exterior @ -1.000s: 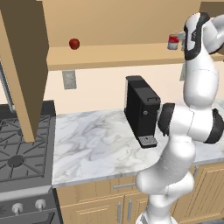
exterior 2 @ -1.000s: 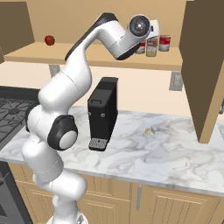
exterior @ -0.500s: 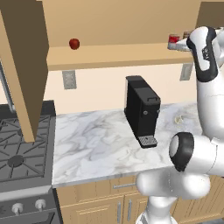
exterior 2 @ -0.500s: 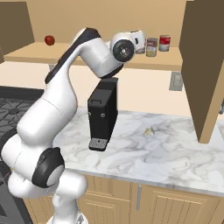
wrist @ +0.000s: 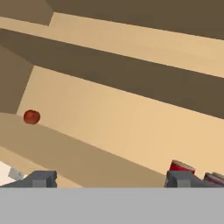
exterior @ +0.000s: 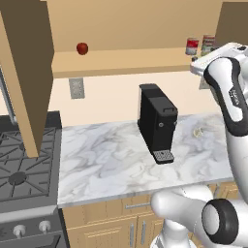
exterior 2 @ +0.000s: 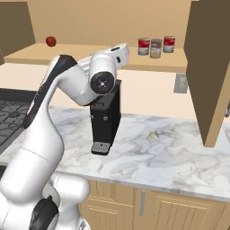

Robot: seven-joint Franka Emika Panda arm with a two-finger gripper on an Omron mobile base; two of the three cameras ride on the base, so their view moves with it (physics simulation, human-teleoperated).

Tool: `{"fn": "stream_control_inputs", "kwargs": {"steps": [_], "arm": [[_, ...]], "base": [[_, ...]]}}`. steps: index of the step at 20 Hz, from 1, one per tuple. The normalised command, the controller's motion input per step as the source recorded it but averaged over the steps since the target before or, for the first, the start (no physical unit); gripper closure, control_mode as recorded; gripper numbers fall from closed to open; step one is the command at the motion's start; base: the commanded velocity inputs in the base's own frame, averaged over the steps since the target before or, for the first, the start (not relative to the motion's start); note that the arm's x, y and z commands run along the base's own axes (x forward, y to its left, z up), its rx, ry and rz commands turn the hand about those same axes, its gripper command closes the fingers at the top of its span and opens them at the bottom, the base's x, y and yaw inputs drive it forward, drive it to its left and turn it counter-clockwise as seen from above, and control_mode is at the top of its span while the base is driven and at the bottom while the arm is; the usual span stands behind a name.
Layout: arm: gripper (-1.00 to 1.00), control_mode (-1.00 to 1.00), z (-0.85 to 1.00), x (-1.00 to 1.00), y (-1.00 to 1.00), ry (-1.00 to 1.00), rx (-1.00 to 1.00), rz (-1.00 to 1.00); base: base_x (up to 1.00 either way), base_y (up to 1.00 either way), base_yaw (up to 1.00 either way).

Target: Pick the cans from the counter and place them in their designated side in the cabinet.

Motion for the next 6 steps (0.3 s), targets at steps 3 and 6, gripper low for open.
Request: {"fn": "stream_control_inputs", "kwargs": {"steps": [3,6], "arm": [[-1.0,-1.0,-0.21,-0.93,0.34,-0.11,-0.04,0.03],[-1.0,-1.0,-0.21,-0.98,0.32,-0.09,-0.04,0.03]], "base": [[0.0,0.0,0.0],[0.0,0.0,0.0]]}}
